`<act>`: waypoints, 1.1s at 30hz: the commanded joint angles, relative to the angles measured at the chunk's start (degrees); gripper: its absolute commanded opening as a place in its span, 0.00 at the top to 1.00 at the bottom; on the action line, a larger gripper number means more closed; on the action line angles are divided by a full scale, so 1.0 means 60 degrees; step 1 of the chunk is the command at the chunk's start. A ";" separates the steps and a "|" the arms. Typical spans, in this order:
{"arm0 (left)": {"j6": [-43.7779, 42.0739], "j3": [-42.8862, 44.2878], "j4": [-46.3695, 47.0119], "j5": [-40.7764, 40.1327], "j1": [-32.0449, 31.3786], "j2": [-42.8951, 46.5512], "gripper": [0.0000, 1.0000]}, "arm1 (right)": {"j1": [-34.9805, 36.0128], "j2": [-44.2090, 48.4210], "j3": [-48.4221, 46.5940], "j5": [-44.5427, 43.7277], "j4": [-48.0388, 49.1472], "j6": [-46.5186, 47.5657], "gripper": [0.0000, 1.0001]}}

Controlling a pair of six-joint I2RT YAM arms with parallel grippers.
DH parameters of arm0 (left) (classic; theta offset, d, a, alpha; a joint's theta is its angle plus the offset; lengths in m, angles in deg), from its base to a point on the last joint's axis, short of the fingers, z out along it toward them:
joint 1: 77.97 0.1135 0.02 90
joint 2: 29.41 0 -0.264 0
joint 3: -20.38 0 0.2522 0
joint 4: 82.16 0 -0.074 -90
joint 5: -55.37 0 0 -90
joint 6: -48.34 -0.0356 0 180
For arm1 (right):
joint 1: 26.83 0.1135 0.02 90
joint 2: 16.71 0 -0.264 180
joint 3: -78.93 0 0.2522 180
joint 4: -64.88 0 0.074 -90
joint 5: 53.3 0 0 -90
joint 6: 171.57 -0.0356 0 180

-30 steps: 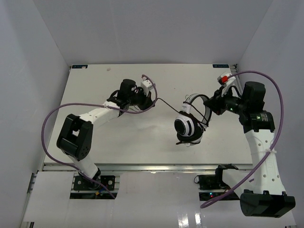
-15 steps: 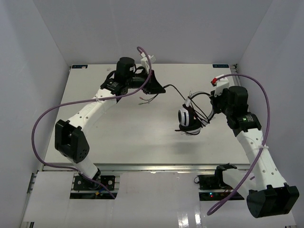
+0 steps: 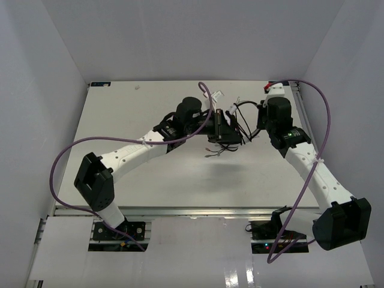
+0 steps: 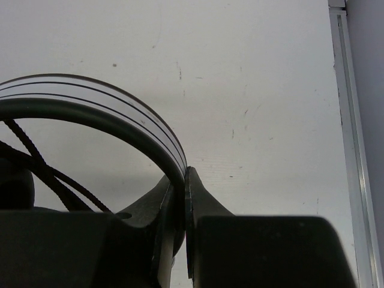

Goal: Wrap the headphones

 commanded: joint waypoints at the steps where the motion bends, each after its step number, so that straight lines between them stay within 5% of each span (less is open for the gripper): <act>1: 0.1320 -0.1193 0.1646 -0.2581 -0.1010 0.0812 0.99 | -0.0129 -0.0365 -0.1258 -0.0466 0.1216 -0.1346 0.92; 7: 0.1278 -0.2055 0.2379 -0.4867 -0.1826 0.0534 0.92 | -0.0914 -0.0628 -0.1344 0.0554 0.0806 -0.2519 0.92; 14: 0.0326 -0.2084 0.2643 -0.6925 -0.2266 -0.0121 0.64 | -0.1340 -0.0455 -0.0614 0.2100 0.0715 -0.3462 0.92; 24: 0.0034 -0.2643 0.2721 -0.7216 -0.2176 -0.1170 0.53 | -0.1347 -0.1004 0.1184 0.3055 0.1937 -0.3794 0.92; 33: -0.0026 -0.3283 0.2607 -0.6680 -0.1682 -0.1475 0.43 | -0.1376 -0.2651 0.1022 0.3917 0.2414 -0.3770 0.92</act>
